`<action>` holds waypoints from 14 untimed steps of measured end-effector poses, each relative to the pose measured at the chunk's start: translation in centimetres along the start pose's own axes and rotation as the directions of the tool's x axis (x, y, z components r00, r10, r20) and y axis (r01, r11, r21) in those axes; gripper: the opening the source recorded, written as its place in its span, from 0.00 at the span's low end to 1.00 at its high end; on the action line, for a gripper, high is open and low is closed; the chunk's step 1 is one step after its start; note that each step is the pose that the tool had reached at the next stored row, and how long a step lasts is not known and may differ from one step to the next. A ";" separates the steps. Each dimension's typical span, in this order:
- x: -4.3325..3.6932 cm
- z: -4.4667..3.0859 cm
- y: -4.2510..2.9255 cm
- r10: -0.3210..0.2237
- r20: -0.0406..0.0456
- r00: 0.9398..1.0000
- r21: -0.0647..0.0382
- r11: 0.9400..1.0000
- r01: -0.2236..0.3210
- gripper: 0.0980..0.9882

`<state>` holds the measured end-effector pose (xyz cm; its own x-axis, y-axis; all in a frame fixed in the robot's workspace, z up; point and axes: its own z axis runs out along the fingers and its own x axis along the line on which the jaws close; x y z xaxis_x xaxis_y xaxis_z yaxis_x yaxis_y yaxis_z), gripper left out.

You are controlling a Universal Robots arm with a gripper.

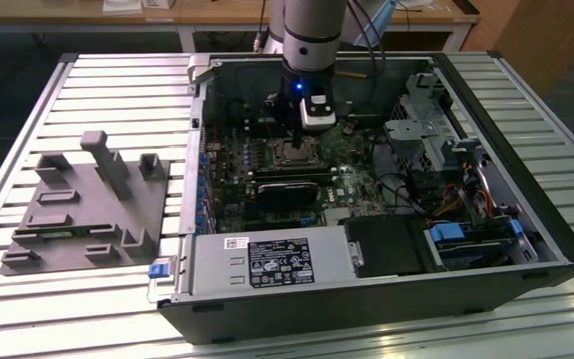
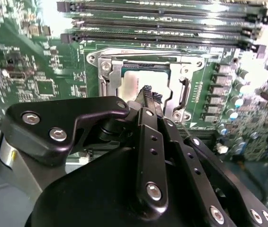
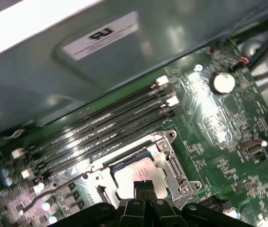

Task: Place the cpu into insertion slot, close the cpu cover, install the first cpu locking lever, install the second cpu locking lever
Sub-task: 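Close the cpu cover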

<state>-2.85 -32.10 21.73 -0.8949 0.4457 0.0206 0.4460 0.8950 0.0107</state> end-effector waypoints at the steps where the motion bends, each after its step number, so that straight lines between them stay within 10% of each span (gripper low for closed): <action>1: 0.00 0.01 0.00 -0.019 0.000 1.000 0.000 1.000 0.019 0.01; 8: 0.00 0.06 0.00 -0.146 -0.002 0.989 0.003 0.989 0.146 0.01; 14: 0.00 0.09 0.00 -0.253 -0.003 0.968 0.005 0.968 0.253 0.01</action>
<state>-2.85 -32.10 21.64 -0.9786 0.2050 0.0206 0.2052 0.9787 0.0107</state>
